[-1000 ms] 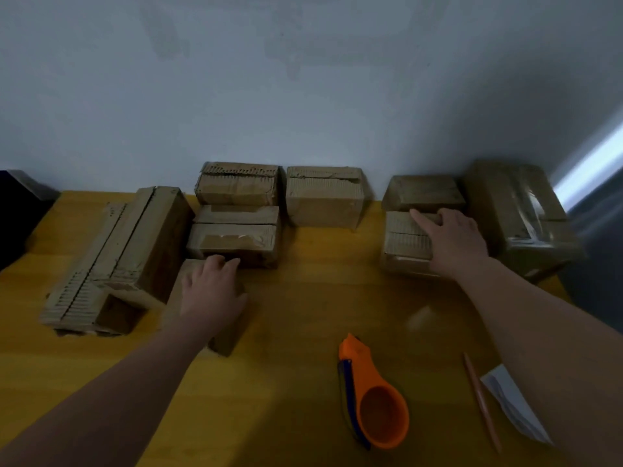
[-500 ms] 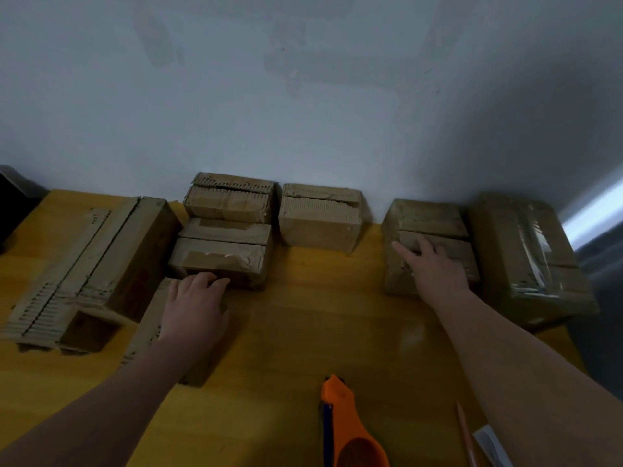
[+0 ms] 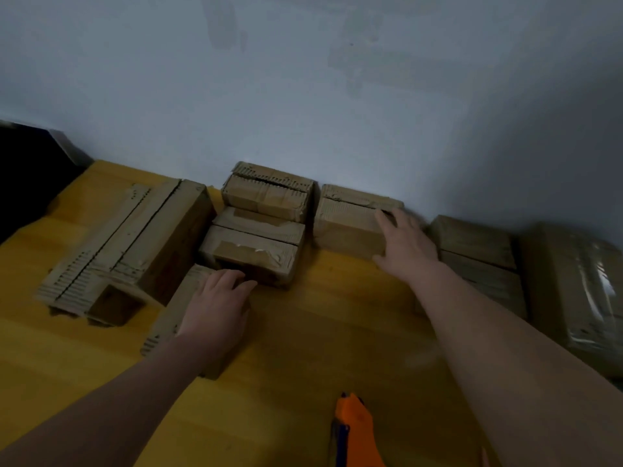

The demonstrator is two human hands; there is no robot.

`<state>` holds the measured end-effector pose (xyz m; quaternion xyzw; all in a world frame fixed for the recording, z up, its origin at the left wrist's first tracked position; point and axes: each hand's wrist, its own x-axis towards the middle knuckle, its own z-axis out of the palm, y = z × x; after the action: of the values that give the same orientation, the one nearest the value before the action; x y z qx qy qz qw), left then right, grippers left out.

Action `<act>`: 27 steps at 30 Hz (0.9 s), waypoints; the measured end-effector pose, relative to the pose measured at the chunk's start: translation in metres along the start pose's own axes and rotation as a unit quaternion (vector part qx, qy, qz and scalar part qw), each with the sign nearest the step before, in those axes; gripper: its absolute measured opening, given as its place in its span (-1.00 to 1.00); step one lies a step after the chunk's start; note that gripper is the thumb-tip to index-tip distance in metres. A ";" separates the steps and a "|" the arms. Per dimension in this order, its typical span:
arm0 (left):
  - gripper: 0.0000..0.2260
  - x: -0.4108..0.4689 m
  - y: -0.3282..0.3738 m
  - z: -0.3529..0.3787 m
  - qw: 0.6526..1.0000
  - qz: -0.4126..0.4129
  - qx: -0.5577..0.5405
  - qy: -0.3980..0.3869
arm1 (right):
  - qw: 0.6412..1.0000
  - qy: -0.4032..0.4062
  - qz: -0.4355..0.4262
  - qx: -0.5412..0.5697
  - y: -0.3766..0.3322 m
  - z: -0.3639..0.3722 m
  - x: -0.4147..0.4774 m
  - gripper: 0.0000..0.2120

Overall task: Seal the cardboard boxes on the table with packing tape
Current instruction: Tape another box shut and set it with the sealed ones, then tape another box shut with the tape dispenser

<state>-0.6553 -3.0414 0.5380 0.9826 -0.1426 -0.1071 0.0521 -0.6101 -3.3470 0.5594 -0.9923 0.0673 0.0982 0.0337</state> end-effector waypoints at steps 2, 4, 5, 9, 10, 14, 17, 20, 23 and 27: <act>-0.53 0.000 0.000 0.002 1.000 0.001 -0.003 0.010 | 1.000 -0.009 -0.011 0.006 -0.010 -0.003 0.015 -0.09; -0.53 0.000 -0.002 0.004 1.000 0.006 -0.010 0.019 | 1.000 -0.023 -0.013 0.012 -0.018 -0.005 0.026 -0.05; -0.53 0.000 -0.004 0.005 1.000 0.009 -0.013 0.020 | 0.999 -0.031 -0.011 0.015 -0.022 -0.006 0.030 -0.03; -0.46 -0.003 -0.011 0.010 0.999 0.017 -0.032 0.021 | 0.999 -0.045 -0.004 -0.028 -0.031 -0.007 0.038 0.00; -0.44 -0.005 -0.013 0.010 0.999 0.009 -0.043 0.024 | 0.998 -0.045 0.001 -0.035 -0.032 -0.007 0.039 0.01; -0.34 -0.015 -0.022 0.010 0.996 -0.053 -0.045 0.050 | 0.997 -0.062 0.029 -0.020 -0.032 -0.002 0.037 0.05; -0.25 -0.021 -0.030 0.012 0.994 -0.095 -0.031 0.044 | 0.996 -0.060 0.058 0.005 -0.034 0.001 0.025 0.05; -0.23 -0.025 -0.034 0.011 0.995 -0.094 -0.028 0.026 | 0.994 -0.058 0.085 0.027 -0.037 0.004 0.007 0.06; -0.26 -0.027 -0.038 0.010 0.997 -0.074 0.007 0.030 | 0.992 -0.031 0.111 0.049 -0.042 0.006 -0.016 0.04; -0.26 -0.032 -0.045 0.008 0.998 -0.055 0.014 0.035 | 0.988 0.039 0.131 0.073 -0.054 -0.001 -0.058 0.04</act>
<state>-0.6751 -2.9903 0.5301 0.9928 -0.0876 -0.0731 0.0369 -0.6591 -3.2859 0.5745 -0.9728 0.2055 0.0577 0.0903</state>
